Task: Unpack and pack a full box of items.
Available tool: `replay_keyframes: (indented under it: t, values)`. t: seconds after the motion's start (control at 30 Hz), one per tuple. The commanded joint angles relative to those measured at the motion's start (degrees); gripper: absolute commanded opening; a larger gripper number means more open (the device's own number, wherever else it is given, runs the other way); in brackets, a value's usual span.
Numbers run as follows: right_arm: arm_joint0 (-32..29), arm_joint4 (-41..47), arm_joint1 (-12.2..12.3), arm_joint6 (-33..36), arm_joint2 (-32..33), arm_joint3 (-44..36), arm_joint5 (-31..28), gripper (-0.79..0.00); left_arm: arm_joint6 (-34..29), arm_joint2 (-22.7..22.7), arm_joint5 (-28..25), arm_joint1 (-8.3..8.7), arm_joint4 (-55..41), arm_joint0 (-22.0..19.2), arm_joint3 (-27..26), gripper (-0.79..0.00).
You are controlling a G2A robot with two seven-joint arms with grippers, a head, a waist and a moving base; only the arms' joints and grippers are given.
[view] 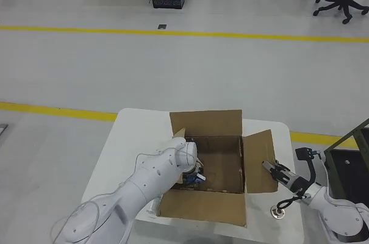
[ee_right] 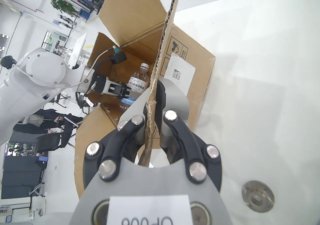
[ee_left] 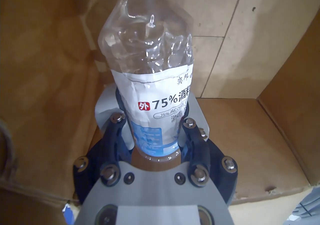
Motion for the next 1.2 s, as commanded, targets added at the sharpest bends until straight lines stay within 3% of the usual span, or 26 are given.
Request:
replay_keyframes:
  t: [0.0, 0.33, 0.47, 0.63, 0.77, 0.93, 1.17]
  values:
    - [-0.2, 0.3, 0.0, 0.1, 0.3, -0.6, -0.1, -0.785, 0.1, -0.2, -0.3, -0.30, -0.2, -0.2, 1.0, 0.000]
    - [0.1, 0.6, 0.3, 0.4, 1.1, -1.2, 0.1, -0.785, 0.7, -2.1, -2.6, -1.01, -0.8, -1.2, 3.0, 0.000]
    - [1.2, -0.2, 0.4, 0.2, 1.0, 1.0, 0.3, -0.785, 0.6, -3.2, -5.9, -0.58, -0.5, -1.6, 1.4, 0.000]
    - [3.6, -2.2, 0.5, 0.6, 0.4, 4.3, -0.1, -0.785, -0.5, -4.8, -5.7, 0.43, 0.8, -2.0, -2.4, 0.000]
    - [4.9, -3.1, 0.7, 0.7, 0.2, 5.9, -0.4, -0.785, -2.0, -7.0, -5.2, 1.97, 1.7, -1.7, -6.5, 0.000]
    - [5.4, -3.4, 0.8, 0.4, 0.0, 6.9, -0.2, -0.785, -4.1, -11.8, -3.9, 5.18, 4.1, -0.9, -13.1, 0.000]
    - [5.8, -3.5, 0.8, 0.0, -0.5, 7.6, 0.6, -0.785, -9.0, -19.5, -0.1, 10.58, 11.9, 4.1, -28.6, 0.000]
